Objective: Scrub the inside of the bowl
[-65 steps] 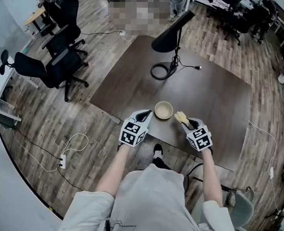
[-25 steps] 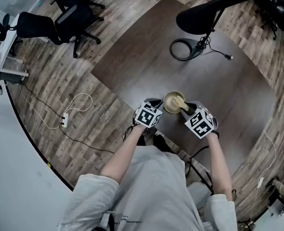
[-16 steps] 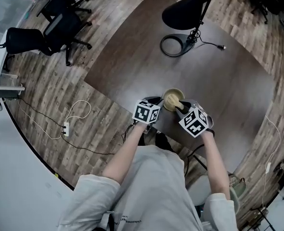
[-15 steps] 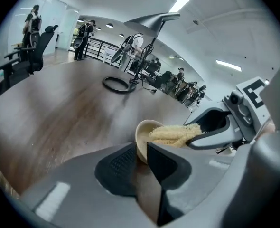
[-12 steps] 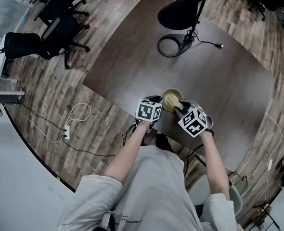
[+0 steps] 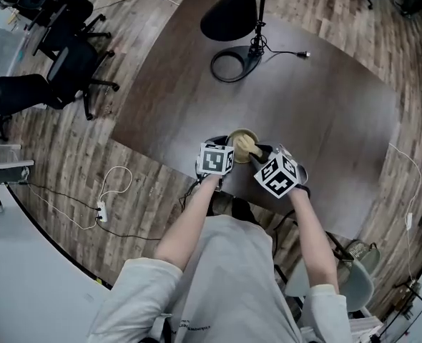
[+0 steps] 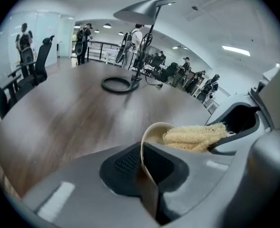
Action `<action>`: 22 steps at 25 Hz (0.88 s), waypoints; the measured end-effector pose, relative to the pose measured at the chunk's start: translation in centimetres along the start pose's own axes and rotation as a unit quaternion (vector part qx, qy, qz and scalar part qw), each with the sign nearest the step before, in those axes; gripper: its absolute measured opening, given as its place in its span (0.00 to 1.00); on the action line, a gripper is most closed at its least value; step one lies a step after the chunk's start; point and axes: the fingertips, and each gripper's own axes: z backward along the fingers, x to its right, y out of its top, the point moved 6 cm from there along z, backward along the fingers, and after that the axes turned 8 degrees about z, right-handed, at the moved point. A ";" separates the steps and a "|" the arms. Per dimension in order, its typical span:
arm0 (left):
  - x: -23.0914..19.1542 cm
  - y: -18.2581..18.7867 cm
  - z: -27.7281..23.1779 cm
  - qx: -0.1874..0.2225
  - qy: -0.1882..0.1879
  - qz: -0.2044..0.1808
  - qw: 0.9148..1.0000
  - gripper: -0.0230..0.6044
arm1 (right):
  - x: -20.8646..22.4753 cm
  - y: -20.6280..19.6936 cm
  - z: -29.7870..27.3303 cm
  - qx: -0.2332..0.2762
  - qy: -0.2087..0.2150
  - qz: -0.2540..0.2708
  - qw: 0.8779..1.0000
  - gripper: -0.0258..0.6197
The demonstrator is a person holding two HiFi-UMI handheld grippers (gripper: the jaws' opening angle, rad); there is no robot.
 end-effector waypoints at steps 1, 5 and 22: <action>0.2 0.4 0.5 0.011 0.007 -0.017 1.000 0.06 | 0.0 0.0 0.1 0.001 0.000 -0.004 1.000 0.24; 1.4 1.9 2.0 0.062 0.030 -0.129 0.989 0.06 | 0.3 0.9 0.8 0.016 -0.002 -0.019 1.000 0.24; 6.7 8.6 4.1 0.122 -0.076 -0.288 0.947 0.06 | 6.3 1.8 5.6 0.022 -0.112 -0.110 0.987 0.23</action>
